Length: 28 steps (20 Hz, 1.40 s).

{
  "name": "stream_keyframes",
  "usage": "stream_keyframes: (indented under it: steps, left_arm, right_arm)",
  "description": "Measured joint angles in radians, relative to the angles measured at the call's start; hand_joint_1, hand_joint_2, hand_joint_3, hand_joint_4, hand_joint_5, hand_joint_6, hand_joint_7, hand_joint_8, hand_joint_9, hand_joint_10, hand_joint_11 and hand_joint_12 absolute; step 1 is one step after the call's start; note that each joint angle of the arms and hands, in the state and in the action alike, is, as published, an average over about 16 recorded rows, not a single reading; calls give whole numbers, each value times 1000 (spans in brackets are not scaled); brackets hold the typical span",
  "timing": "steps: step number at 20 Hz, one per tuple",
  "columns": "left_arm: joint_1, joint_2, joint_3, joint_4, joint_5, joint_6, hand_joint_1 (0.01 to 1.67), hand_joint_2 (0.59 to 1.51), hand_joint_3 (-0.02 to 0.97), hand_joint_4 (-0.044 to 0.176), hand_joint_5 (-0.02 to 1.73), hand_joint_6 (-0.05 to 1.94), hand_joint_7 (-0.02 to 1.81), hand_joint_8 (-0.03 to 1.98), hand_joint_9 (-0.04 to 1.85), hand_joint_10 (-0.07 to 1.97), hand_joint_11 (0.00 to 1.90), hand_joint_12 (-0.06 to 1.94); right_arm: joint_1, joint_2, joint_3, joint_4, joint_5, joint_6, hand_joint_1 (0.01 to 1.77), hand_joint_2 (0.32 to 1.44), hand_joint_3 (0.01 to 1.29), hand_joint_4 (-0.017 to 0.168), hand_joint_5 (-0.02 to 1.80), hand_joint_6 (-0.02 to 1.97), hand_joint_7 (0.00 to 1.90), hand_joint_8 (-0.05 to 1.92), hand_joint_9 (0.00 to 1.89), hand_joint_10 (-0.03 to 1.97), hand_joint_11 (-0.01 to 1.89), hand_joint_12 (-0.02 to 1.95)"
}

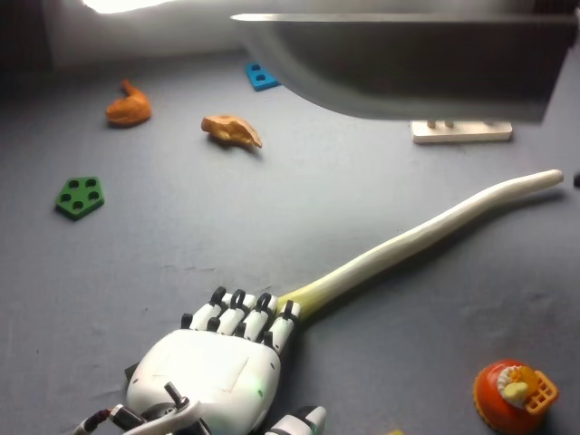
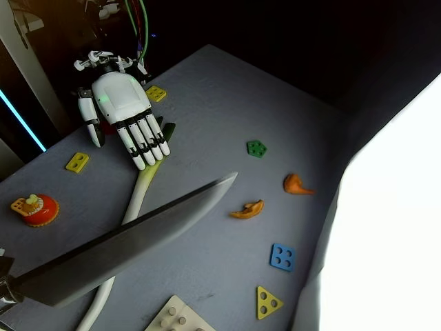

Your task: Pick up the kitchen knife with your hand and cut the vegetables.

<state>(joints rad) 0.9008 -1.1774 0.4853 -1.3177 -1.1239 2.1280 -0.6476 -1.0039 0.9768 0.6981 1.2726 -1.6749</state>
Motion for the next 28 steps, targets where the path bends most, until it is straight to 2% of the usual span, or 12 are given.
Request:
stream_keyframes:
  steps: [5, 11, 16, 23, 28]
  left_arm:
    - [-24, 30, 0, -13, 27, 8, 34, 1416, 20, 4, 22, 2, 29, -8, 23, 2, 21, 42]
    - [-74, 81, 0, -26, 76, 27, 37, 1416, 20, 7, 23, 13, 52, -3, 34, 9, 23, 21]
    - [-127, 125, 4, -35, 118, 42, 45, 1416, 20, 8, 21, 18, 59, 1, 36, 10, 23, 22]
    - [-208, 172, 10, -56, 177, 60, 45, 1415, 19, 8, 22, 19, 51, 0, 35, 10, 21, 42]
    - [-274, 199, 15, -88, 216, 85, 35, 1416, 20, 7, 25, 19, 41, 0, 27, 10, 20, 39]
  right_arm:
    - [76, -10, 116, -150, -116, 130, 1542, 709, 826, 164, 1350, 1897, 1507, 1801, 1577, 1769, 1589, 1806]
    - [106, -52, 271, -273, -208, 278, 1542, 709, 835, 164, 1351, 1899, 1510, 1818, 1578, 1769, 1590, 1807]
    - [115, -105, 396, -319, -235, 355, 1542, 709, 837, 164, 1335, 1900, 1511, 1823, 1578, 1769, 1590, 1807]
    - [138, -197, 573, -321, -255, 387, 1541, 712, 831, 164, 1308, 1899, 1511, 1824, 1579, 1769, 1590, 1807]
    - [142, -249, 665, -314, -274, 401, 1541, 714, 825, 164, 1285, 1899, 1511, 1824, 1580, 1769, 1590, 1807]
